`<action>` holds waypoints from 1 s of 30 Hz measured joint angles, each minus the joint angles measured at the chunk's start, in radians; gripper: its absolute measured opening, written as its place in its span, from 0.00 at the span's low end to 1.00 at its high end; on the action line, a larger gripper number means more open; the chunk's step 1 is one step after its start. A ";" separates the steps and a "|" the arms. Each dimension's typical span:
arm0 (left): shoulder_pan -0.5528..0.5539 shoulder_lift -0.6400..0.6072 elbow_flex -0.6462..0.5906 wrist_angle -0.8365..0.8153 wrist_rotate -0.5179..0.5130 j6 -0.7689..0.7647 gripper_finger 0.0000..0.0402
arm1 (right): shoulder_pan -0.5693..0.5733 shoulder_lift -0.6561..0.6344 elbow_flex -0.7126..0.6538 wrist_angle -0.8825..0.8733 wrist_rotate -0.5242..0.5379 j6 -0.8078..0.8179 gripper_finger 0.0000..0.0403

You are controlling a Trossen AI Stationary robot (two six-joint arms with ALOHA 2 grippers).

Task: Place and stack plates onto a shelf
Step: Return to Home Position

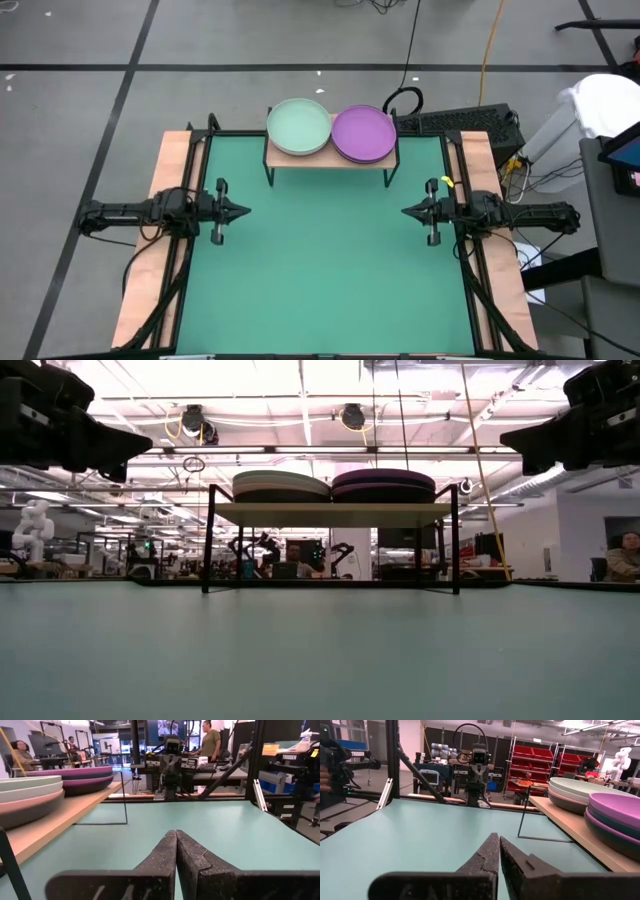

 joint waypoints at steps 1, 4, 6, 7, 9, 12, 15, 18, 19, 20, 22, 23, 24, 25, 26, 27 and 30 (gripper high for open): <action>0.000 0.000 0.000 0.000 0.000 0.006 0.01 | 0.000 0.000 0.000 0.000 0.000 0.000 0.00; 0.000 0.000 0.000 0.000 -0.001 0.009 0.01 | 0.000 0.000 0.000 0.000 0.000 0.000 0.00; 0.000 0.000 0.000 0.000 -0.001 0.005 0.01 | 0.000 0.000 0.000 0.000 0.000 0.000 0.00; 0.000 0.000 0.000 0.000 -0.001 0.005 0.01 | 0.000 0.000 0.000 0.000 0.000 0.000 0.00; 0.000 0.000 0.000 0.000 -0.001 0.006 0.01 | 0.000 0.000 0.000 0.000 0.000 0.000 0.00; 0.000 0.000 0.000 0.000 -0.001 0.005 0.01 | 0.000 0.000 0.000 0.000 0.000 0.000 0.00; 0.000 0.000 0.000 0.000 -0.001 0.006 0.01 | 0.000 0.000 0.000 0.000 0.000 0.000 0.00; 0.000 0.001 0.000 0.000 -0.001 0.005 0.01 | 0.000 0.000 0.000 0.000 0.000 0.000 0.00; 0.000 0.001 0.000 0.000 -0.001 0.005 0.01 | 0.000 0.000 0.000 0.000 0.000 0.000 0.00; 0.000 0.001 0.000 0.000 -0.001 0.006 0.01 | 0.000 0.000 0.000 0.000 0.000 0.000 0.00; 0.000 0.001 0.000 0.000 -0.001 0.006 0.01 | 0.000 0.000 0.000 0.000 0.000 0.000 0.00; 0.000 0.001 0.000 -0.001 -0.001 0.006 0.01 | 0.000 0.000 0.000 0.000 0.000 0.000 0.00; 0.000 0.001 0.000 -0.001 -0.001 0.006 0.01 | 0.000 0.000 0.000 0.000 0.000 0.000 0.00; 0.000 0.001 0.000 -0.001 -0.001 0.006 0.01 | 0.000 0.000 0.000 0.000 0.000 0.000 0.00; 0.000 0.001 0.000 -0.001 -0.001 0.006 0.01 | 0.000 0.000 0.000 0.000 0.000 0.000 0.00; 0.000 0.001 0.000 -0.001 -0.001 0.006 0.01 | 0.000 0.000 0.000 0.000 0.000 0.000 0.00; 0.000 0.001 0.000 -0.001 -0.001 0.006 0.01 | 0.000 0.000 0.000 0.000 0.000 0.000 0.00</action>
